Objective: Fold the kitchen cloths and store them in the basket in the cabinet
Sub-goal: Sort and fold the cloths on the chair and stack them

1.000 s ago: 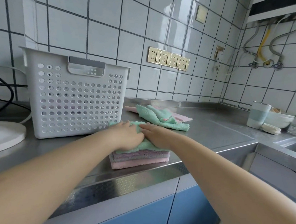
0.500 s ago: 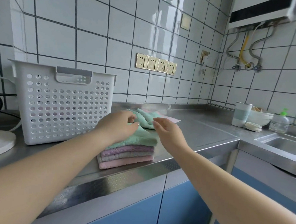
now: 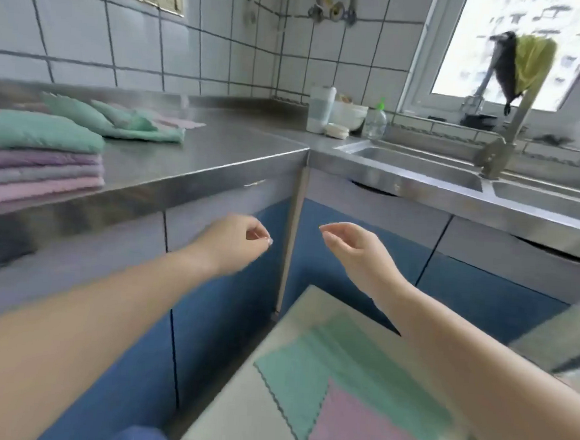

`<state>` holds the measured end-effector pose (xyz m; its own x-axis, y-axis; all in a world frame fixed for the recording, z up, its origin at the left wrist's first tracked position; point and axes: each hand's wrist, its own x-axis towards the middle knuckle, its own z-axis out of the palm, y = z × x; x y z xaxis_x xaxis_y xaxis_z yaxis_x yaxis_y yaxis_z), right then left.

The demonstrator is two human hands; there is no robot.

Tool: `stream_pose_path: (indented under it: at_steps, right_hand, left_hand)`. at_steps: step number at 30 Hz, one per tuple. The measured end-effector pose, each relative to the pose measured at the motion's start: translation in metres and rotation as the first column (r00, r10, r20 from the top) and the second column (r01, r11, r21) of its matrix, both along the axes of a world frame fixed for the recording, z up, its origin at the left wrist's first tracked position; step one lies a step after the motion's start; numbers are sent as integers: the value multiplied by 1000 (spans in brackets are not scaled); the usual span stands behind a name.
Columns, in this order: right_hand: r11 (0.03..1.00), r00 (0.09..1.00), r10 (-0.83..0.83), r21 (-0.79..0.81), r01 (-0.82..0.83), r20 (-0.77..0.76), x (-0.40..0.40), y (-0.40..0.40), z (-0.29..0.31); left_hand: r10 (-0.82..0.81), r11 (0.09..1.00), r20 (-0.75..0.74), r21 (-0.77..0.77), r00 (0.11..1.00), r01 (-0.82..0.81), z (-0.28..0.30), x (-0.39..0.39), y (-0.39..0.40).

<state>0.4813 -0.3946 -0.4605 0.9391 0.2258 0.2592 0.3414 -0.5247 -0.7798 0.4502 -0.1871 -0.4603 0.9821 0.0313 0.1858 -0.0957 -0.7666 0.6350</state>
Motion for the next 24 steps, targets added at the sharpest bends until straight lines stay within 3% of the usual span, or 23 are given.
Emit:
stream_pose_path:
  at_steps: [3, 6, 10, 12, 15, 19, 24]
  right_hand:
    - [990, 987, -127, -65, 121, -98, -15, -53, -61]
    - [954, 953, -211, -257, 152, -218, -29, -83, -129]
    - [901, 918, -222, -429, 65, -329, -42, -89, -193]
    - [875, 916, -170, -483, -29, -363, -39, -84, -215]
    - [835, 936, -99, -540, -107, -338, -32, -77, -236]
    - [847, 949, -46, -516, -129, -313, -21, -72, -250]
    - [662, 977, -29, -737, -138, -209, -10, -67, -247]
  left_hand:
    - [-70, 982, -161, 160, 985, 96, -68, -1, -31]
    - [-141, 938, -278, 271, 950, 218, -126, -4, -58]
    - [-169, 870, -370, 379, 914, 315, -199, -9, -81]
    - [-161, 876, -402, 362, 901, 318, -230, -9, -85]
    - [-145, 929, -326, 279, 934, 241, -253, -9, -79]
    - [-118, 916, -243, 349, 963, 201, -262, -5, -60]
    - [-173, 888, -178, 398, 969, 232, -271, 2, -36]
